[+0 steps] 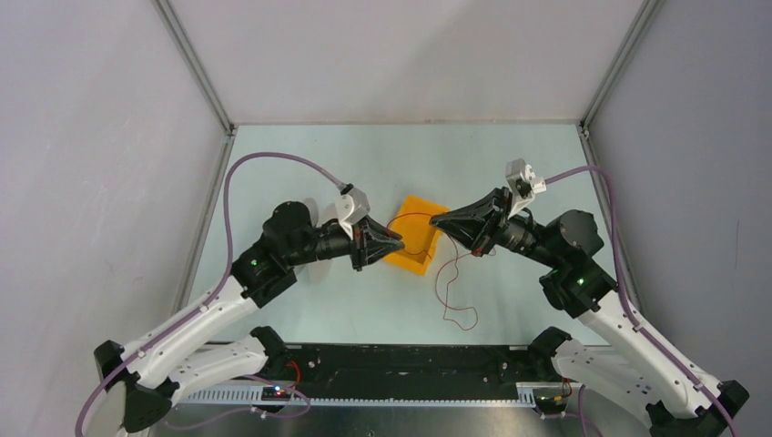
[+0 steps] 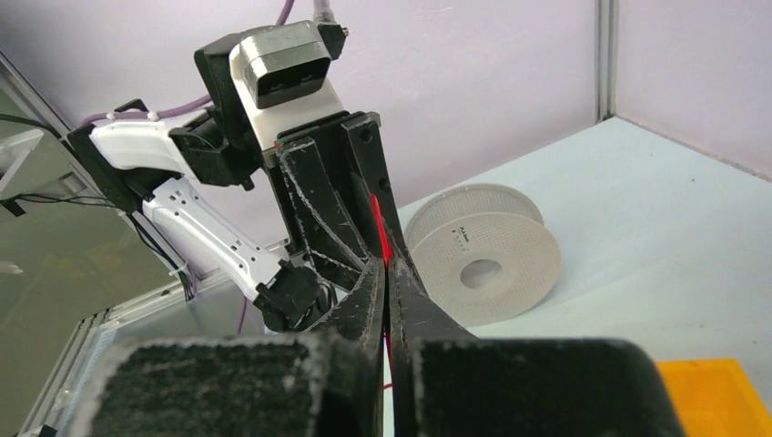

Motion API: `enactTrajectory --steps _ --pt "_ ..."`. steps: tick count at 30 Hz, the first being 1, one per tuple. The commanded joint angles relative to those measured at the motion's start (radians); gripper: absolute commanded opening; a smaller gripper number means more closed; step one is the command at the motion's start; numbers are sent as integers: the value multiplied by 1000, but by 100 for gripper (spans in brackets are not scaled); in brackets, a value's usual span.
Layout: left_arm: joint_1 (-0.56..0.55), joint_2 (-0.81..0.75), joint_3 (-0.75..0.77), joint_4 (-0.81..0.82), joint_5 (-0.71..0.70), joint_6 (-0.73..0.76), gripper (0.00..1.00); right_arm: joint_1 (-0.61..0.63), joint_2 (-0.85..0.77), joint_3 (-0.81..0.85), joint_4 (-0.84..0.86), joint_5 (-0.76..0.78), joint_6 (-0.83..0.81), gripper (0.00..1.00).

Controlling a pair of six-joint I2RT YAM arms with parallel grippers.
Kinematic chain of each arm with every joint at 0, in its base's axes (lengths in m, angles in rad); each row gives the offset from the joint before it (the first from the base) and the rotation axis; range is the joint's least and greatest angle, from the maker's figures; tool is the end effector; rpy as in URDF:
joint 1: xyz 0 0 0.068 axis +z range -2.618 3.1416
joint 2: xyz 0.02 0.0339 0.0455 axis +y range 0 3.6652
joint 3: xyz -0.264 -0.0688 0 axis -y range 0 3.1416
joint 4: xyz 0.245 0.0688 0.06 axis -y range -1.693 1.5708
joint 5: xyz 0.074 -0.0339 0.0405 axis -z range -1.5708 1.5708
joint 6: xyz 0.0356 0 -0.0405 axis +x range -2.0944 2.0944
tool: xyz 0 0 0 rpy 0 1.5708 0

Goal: Wrap the cables

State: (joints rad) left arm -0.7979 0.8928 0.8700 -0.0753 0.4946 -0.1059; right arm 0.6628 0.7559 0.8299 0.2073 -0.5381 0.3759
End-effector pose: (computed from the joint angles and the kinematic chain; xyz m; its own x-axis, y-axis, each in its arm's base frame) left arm 0.1314 -0.1589 0.3632 -0.1695 0.0405 -0.9847 0.9473 0.2822 -0.1514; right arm 0.1214 0.1179 0.4016 -0.1329 0.2962 -0.9458 -0.9328 0.2851 0.2203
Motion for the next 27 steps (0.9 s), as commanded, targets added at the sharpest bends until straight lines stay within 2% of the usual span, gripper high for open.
enactTrajectory --steps 1,3,7,9,13,17,23,27 --pt "4 -21 -33 171 25 -34 16 -2 -16 -3 86 2 39 0" --pt "5 -27 -42 171 29 -44 4 -6 -25 -9 69 5 28 0" --pt "16 -63 -54 149 9 -55 0 -40 -54 -28 -23 8 -22 0" --pt "19 -72 -22 69 -27 -28 0 -67 -57 -28 -82 -29 -52 9" --pt "20 -28 107 -264 -137 85 0 -94 -54 0 -187 -44 -131 41" --pt "19 22 195 -456 -164 164 0 -68 -9 40 -176 -54 -172 57" --pt "20 78 289 -623 -133 213 0 40 153 133 -143 -57 -261 60" --pt "19 77 297 -644 -110 215 0 99 249 182 -128 -69 -305 58"
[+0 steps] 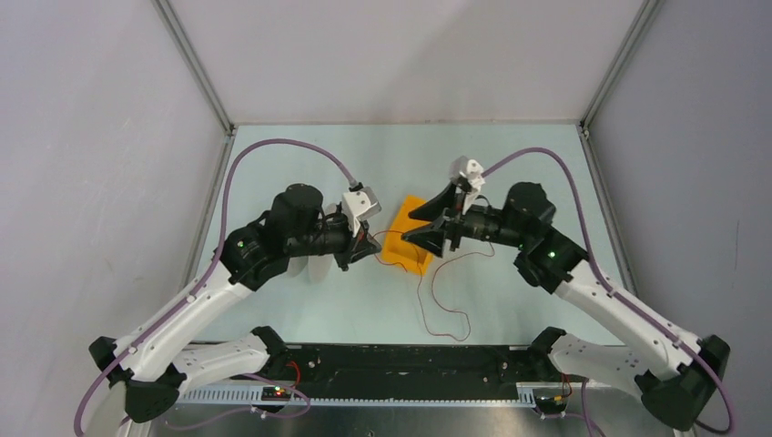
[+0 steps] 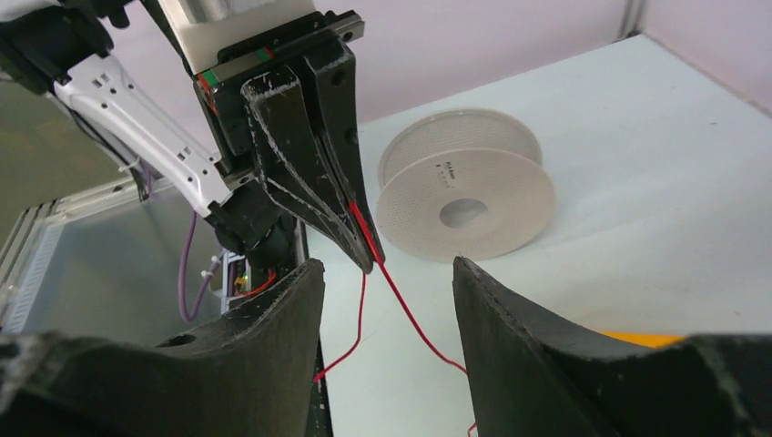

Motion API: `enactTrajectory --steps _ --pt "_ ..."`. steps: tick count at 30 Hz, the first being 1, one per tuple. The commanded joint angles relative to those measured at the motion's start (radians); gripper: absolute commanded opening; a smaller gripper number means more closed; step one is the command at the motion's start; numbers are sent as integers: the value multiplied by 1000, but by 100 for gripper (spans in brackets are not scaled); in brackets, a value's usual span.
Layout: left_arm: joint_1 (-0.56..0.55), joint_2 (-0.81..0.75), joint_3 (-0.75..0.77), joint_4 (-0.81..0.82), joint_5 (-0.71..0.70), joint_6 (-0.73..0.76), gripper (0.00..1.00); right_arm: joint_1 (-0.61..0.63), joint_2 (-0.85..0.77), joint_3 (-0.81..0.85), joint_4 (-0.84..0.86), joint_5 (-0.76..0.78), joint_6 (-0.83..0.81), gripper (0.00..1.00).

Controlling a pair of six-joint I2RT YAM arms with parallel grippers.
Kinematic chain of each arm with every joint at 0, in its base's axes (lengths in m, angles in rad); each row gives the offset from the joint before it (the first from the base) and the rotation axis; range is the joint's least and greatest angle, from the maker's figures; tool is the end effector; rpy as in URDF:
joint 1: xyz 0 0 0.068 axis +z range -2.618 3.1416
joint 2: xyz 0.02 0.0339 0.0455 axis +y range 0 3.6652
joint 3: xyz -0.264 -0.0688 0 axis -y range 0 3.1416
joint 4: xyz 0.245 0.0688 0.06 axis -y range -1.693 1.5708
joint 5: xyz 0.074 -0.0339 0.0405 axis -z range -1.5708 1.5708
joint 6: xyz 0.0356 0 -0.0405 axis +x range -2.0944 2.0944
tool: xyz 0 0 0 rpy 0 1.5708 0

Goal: Wrap the cables

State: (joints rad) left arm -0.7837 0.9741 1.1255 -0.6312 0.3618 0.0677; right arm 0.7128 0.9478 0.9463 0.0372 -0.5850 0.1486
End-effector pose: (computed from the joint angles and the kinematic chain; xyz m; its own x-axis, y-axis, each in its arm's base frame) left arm 0.1328 -0.1501 0.3786 -0.2665 0.3549 -0.8961 0.9027 0.4178 -0.1030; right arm 0.1495 0.1553 0.3912 -0.1158 0.0630 -0.9913 -0.9561 0.2634 0.1285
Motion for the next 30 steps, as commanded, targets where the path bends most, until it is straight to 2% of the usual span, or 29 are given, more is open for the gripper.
enactTrajectory --steps 1,6,8,9,14,15,17,18,22,25,26,28,30 --pt "6 -4 42 -92 24 38 0 58 83 76 45 -30 -80 57" --pt "6 -4 46 -99 27 40 0 116 146 88 72 -25 -91 53" --pt "6 -3 48 -99 33 40 0 132 162 87 85 -2 -91 48" --pt "6 -2 50 -98 36 41 0 138 171 87 93 15 -88 42" --pt "6 -5 58 -98 45 39 0 140 192 87 117 29 -80 27" --pt "7 -6 58 -98 41 38 0 140 193 87 122 28 -76 14" --pt "11 -9 58 -98 16 33 5 135 190 86 135 24 -58 1" --pt "16 -12 57 -98 3 19 12 132 184 86 139 36 -48 0" --pt "82 -38 59 -99 -98 -31 34 91 150 82 142 115 15 0" --pt "116 -74 48 -100 -366 -33 41 63 119 76 118 164 32 0" --pt "126 -79 36 -100 -506 -34 42 46 104 69 114 185 36 0" --pt "150 -89 18 -100 -625 -37 45 17 81 57 101 202 66 0" --pt "182 -93 0 -99 -662 -49 53 -16 60 42 98 207 95 0"
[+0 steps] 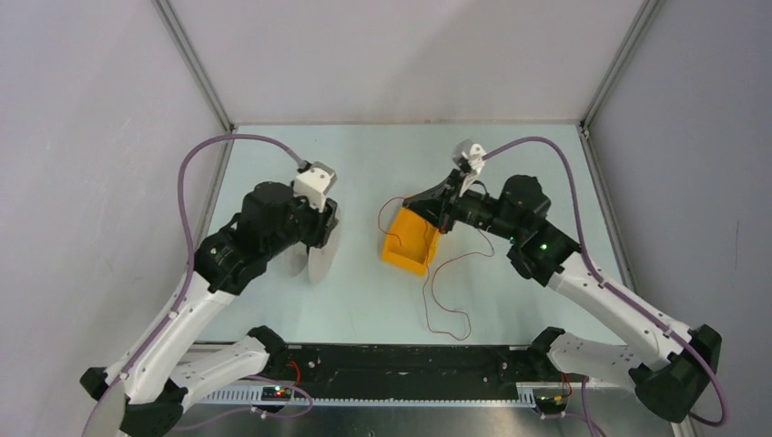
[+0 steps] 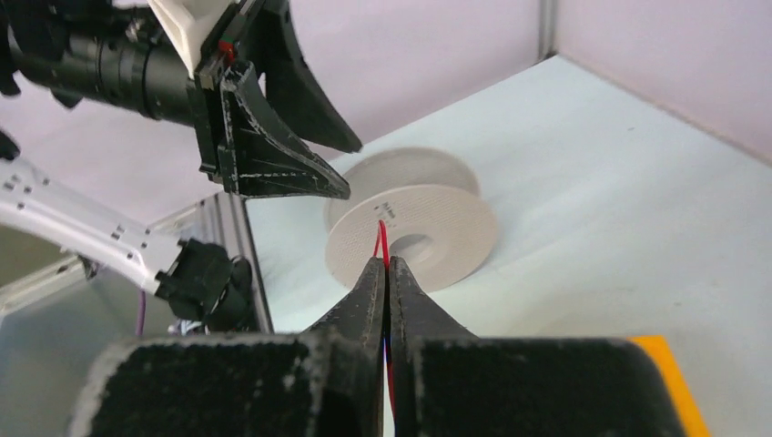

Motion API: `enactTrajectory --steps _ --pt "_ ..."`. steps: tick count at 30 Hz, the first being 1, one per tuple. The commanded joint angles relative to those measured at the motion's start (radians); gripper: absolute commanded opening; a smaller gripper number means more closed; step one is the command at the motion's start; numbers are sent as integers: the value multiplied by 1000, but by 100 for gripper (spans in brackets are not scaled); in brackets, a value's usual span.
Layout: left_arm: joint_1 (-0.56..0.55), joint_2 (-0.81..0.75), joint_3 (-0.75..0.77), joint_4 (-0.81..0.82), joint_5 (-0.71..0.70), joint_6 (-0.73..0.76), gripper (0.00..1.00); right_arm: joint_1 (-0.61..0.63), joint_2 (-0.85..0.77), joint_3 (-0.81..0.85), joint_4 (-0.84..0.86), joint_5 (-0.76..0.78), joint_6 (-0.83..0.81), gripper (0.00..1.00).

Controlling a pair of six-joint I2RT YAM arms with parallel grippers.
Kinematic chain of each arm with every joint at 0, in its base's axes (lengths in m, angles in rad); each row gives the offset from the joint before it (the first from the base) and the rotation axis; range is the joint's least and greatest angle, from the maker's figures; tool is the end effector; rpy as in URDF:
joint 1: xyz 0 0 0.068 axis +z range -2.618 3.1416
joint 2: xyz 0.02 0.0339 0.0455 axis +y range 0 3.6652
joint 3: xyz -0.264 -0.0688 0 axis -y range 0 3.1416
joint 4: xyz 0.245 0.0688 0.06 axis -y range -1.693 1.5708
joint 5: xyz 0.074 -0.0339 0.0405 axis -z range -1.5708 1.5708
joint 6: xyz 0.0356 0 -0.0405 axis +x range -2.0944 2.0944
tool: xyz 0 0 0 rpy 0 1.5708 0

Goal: Wrap the cables

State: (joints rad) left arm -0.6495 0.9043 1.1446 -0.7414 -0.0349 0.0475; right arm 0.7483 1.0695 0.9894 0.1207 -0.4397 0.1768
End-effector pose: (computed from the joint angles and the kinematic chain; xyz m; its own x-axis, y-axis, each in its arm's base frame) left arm 0.1414 -0.1058 0.3849 -0.3546 0.3289 -0.8753 0.5976 0.7997 0.0584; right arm 0.1716 0.1800 0.3895 -0.1338 0.0929 -0.9866 -0.9181 0.3631 0.1587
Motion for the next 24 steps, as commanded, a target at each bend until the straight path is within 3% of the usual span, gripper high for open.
enactTrajectory --steps 1,8,17,21,24 --pt "58 -20 -24 11 -269 -33 56 -63 -75 -11 16 60 76 0" --pt "166 69 -91 10 -409 -100 61 -130 -141 -49 22 31 113 0" --pt "294 125 -128 14 -316 -98 60 -154 -216 -75 -9 8 91 0" --pt "326 134 -137 14 -201 -69 49 -161 -228 -80 -15 1 90 0" --pt "328 129 -143 13 -97 -35 31 -162 -233 -85 -12 -11 93 0"
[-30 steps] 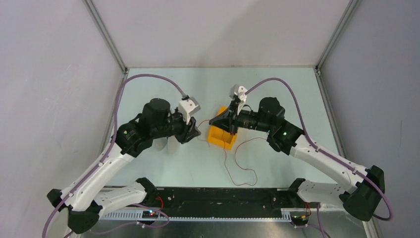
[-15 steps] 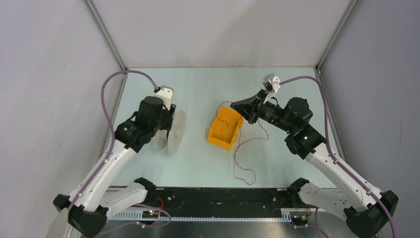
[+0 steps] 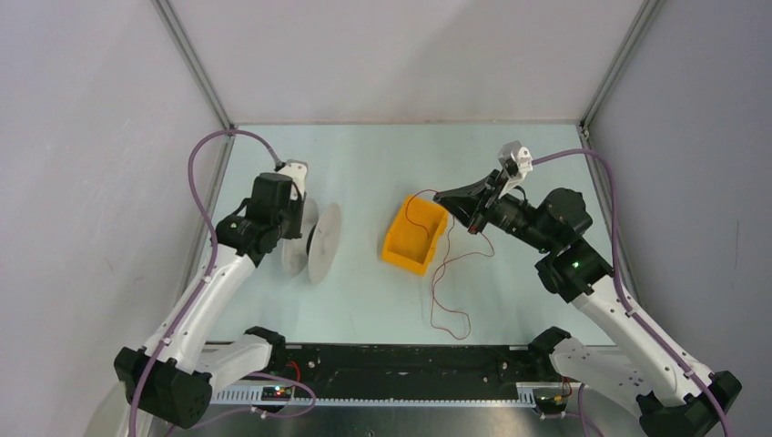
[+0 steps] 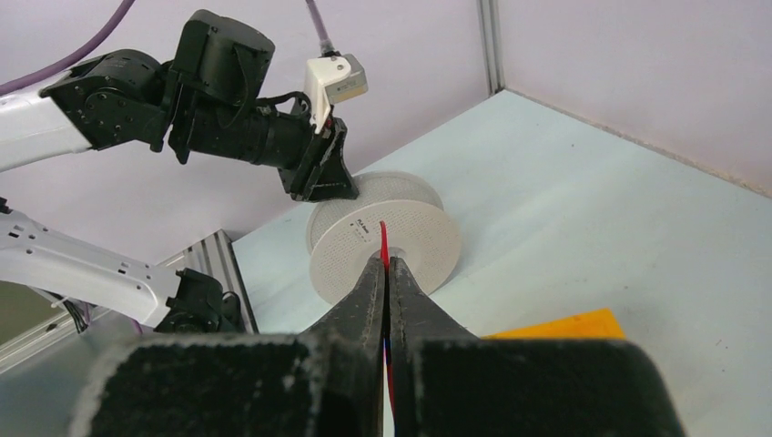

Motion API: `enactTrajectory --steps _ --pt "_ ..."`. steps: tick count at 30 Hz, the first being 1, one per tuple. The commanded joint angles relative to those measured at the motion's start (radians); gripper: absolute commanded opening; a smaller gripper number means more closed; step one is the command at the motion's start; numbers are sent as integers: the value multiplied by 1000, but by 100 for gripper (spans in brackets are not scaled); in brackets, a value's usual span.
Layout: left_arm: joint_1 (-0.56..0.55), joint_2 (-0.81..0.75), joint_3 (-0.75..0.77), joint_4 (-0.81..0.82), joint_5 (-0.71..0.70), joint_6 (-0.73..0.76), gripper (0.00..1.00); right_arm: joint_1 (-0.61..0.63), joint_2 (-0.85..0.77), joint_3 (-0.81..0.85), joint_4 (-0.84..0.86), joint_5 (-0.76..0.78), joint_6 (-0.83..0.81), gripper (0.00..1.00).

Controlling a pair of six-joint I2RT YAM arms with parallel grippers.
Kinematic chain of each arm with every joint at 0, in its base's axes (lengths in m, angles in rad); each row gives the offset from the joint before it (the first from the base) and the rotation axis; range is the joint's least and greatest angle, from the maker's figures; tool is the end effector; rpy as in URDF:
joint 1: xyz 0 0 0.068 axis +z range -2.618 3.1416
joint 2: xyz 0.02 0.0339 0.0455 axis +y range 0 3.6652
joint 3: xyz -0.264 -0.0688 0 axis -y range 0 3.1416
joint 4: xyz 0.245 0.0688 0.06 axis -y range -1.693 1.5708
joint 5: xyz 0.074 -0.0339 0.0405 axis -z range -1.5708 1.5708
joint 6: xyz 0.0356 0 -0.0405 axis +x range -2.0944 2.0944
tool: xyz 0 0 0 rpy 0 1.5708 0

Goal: Wrap the cables

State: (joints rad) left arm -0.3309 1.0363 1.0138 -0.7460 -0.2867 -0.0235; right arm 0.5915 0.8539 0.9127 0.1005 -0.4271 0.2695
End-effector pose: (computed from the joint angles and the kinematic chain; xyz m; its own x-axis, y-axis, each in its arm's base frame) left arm 0.2015 -0.0586 0.3200 -0.6600 0.2029 -0.7234 0.1039 0.9782 0.1796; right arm 0.1517 0.1197 0.4037 -0.0986 0.2257 -0.9692 -0.8515 0.4849 0.1995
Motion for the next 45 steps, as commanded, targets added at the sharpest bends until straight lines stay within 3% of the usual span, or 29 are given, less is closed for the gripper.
enactTrajectory --steps 1,3,7,15,19,26,31,35,38,41,45 --pt "10 -12 -16 17 171 47 27 -6 -17 -9 11 -28 0 0" --pt "9 -33 -25 16 211 63 14 -6 -19 -12 23 -42 0 0" --pt "9 -112 -43 16 291 82 1 -5 -18 -17 45 -66 4 0" --pt "-12 -264 -78 16 564 132 0 12 -12 -17 122 -141 -3 0" --pt "-55 -288 -91 5 633 148 0 35 -11 -17 126 -122 -33 0" --pt "-254 -218 -102 4 606 159 0 36 -49 -17 57 -30 -157 0" --pt "-313 -162 -76 18 609 194 0 -11 -88 -17 48 81 -314 0" --pt "-331 -131 -64 61 606 219 0 -109 -68 24 128 266 -538 0" --pt "-334 -109 -54 86 629 224 0 -285 36 150 212 382 -626 0" --pt "-340 -95 -44 98 632 226 0 -451 176 322 293 418 -664 0" --pt "-359 -94 -37 125 643 232 0 -535 304 518 273 403 -747 0"
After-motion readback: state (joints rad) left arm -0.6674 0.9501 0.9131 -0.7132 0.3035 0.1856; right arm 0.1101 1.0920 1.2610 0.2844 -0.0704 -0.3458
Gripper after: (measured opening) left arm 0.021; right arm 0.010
